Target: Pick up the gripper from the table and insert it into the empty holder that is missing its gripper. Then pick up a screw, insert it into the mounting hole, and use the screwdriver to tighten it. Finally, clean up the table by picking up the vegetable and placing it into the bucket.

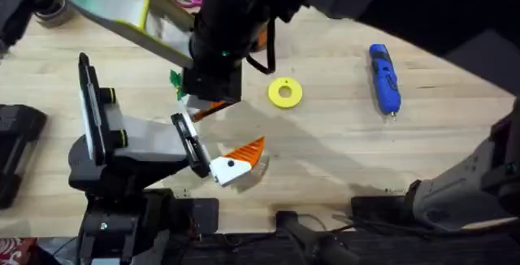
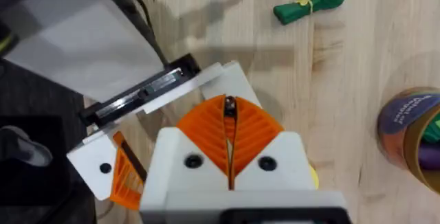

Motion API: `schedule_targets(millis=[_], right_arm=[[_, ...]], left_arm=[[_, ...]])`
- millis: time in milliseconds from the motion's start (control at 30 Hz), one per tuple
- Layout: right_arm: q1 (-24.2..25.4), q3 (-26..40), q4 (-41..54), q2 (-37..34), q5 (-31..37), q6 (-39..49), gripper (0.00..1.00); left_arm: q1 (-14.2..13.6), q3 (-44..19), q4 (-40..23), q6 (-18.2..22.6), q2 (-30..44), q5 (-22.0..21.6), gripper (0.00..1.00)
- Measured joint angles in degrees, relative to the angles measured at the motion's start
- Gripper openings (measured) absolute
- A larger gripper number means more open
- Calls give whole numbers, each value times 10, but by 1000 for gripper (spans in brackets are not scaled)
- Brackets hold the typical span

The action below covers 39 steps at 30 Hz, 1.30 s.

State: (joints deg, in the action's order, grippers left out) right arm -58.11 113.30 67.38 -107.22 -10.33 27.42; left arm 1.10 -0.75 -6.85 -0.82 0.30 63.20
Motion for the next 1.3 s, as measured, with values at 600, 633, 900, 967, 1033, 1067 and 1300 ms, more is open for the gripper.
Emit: schedule_targets(millis=[600, 633, 900, 967, 1033, 1067, 1300], right_arm=[[0, -13, -9, 0, 0, 0, 5], [0, -13, -10, 0, 0, 0, 5], [0, -14, -11, 0, 0, 0, 5], [0, -14, -12, 0, 0, 0, 5], [0, -14, -14, 0, 0, 0, 5], [0, -14, -14, 0, 0, 0, 5], [0, -15, -14, 0, 0, 0, 5]], left_arm=[[0, 0, 0, -2, 0, 0, 944], [0, 0, 0, -2, 0, 0, 943], [0, 0, 0, -2, 0, 0, 942], [0, 0, 0, -2, 0, 0, 943], [0, 0, 0, -2, 0, 0, 944], [0, 0, 0, -2, 0, 0, 943], [0, 0, 0, -2, 0, 0, 942]])
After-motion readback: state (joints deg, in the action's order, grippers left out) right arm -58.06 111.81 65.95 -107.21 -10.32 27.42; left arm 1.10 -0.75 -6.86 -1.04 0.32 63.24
